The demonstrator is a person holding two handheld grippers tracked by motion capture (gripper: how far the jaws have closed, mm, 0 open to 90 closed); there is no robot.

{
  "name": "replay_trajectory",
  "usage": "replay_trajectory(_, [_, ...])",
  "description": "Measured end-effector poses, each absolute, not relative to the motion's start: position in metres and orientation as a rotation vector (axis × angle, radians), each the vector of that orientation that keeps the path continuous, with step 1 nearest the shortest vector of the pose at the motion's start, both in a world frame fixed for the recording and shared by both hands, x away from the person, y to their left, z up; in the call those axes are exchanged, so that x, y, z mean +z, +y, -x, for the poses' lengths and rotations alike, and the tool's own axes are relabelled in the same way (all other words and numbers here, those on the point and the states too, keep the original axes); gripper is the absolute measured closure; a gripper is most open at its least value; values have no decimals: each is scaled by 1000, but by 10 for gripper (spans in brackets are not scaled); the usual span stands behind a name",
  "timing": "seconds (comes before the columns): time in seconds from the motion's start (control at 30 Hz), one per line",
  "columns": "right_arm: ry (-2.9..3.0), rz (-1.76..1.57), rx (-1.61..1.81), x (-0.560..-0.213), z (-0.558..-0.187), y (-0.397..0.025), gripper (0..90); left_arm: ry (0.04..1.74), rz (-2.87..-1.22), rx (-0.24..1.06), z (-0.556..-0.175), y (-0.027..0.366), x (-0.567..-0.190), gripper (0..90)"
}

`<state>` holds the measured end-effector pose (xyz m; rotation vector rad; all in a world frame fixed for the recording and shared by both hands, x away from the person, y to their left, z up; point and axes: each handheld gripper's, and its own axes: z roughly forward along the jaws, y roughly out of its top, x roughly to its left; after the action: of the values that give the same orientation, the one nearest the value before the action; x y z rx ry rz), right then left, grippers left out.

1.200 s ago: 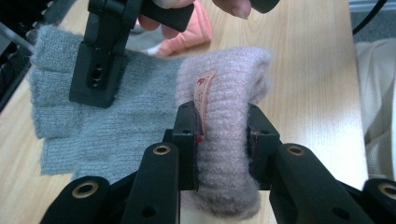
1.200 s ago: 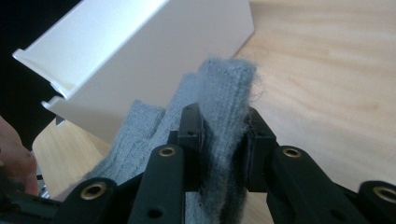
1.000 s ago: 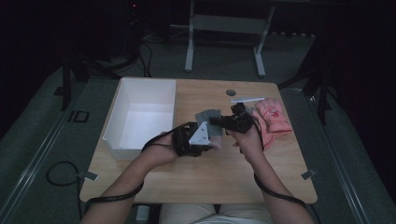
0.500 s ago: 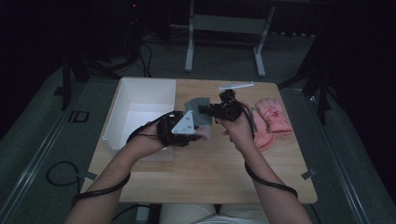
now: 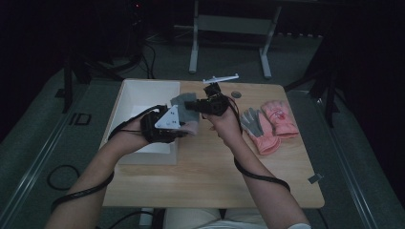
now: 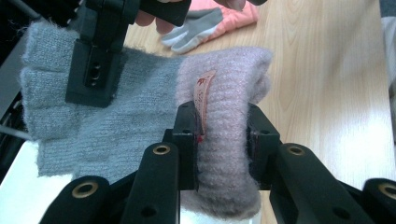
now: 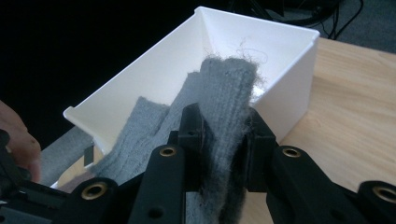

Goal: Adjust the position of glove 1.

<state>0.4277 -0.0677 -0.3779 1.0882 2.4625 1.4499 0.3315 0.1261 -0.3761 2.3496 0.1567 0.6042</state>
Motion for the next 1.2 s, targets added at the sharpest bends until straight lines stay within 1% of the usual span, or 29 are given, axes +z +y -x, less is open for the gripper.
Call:
replay_trajectory(0.43, [2475, -1013, 1419, -371, -430, -23, 740, 207, -2370, 658, -327, 162, -369, 704])
replay_trajectory(0.53, [2496, -989, 1416, -371, -432, -7, 740, 233, -2373, 659, -326, 172, -368, 704])
replay_trajectory(0.63, [2500, -979, 1416, -370, -433, 1, 740, 257, -2384, 669, -326, 182, -368, 704])
replay_trajectory(0.67, [2500, -957, 1423, -371, -433, 11, 740, 262, -2387, 675, -325, 185, -368, 704])
replay_trajectory(0.8, [2511, -928, 1439, -375, -435, 24, 740, 287, -2382, 684, -324, 200, -370, 703])
replay_trajectory(0.9, [2512, -931, 1444, -376, -435, 27, 740, 294, -2383, 680, -324, 203, -371, 703])
replay_trajectory(0.97, [2531, -929, 1407, -384, -437, 39, 740, 310, -2390, 656, -328, 210, -382, 703])
replay_trajectory(1.2, [2553, -983, 1342, -403, -447, 51, 740, 334, -2367, 616, -339, 219, -406, 703])
